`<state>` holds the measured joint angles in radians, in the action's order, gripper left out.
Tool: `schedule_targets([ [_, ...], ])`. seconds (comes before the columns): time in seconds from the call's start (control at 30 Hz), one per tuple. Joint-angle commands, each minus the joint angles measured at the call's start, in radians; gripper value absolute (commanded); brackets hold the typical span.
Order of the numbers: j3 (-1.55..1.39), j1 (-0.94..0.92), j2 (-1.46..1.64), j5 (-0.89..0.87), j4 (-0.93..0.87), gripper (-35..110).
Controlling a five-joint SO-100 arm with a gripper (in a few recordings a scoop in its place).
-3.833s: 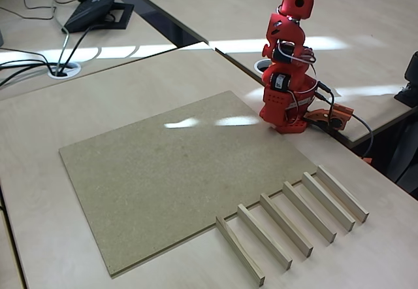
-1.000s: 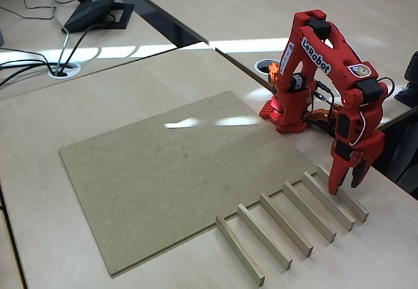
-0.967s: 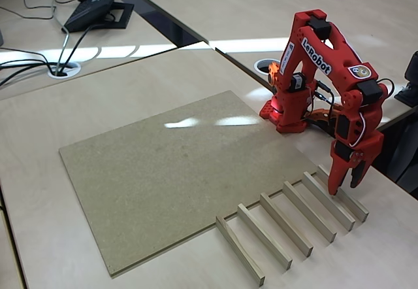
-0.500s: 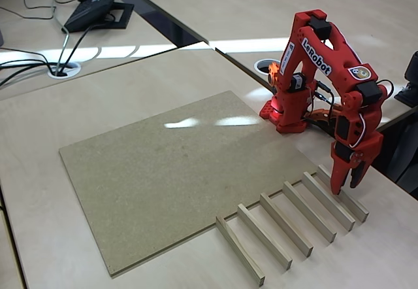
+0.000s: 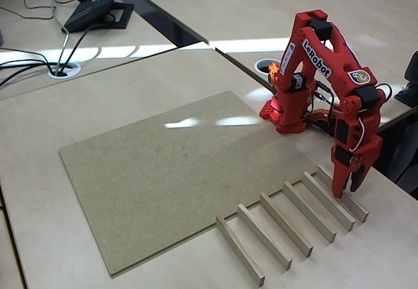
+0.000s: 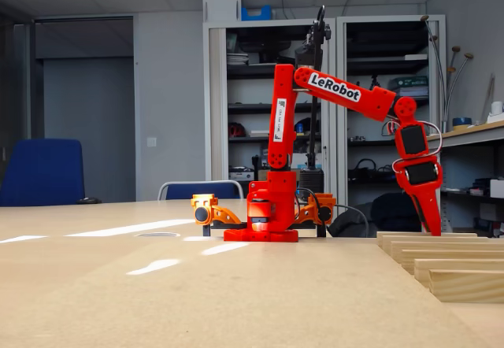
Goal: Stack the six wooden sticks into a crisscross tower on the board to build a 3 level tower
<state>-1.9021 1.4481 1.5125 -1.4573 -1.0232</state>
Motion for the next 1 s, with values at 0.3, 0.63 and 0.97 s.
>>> schedule_targets([
  [0.3, -0.041, 0.005, -0.009, -0.003, 0.051, 10],
  [0.63, -0.021, -0.014, -0.003, -0.014, 0.012, 0],
  [0.97, 0.419, -0.075, 0.072, -0.071, -0.448, 0],
])
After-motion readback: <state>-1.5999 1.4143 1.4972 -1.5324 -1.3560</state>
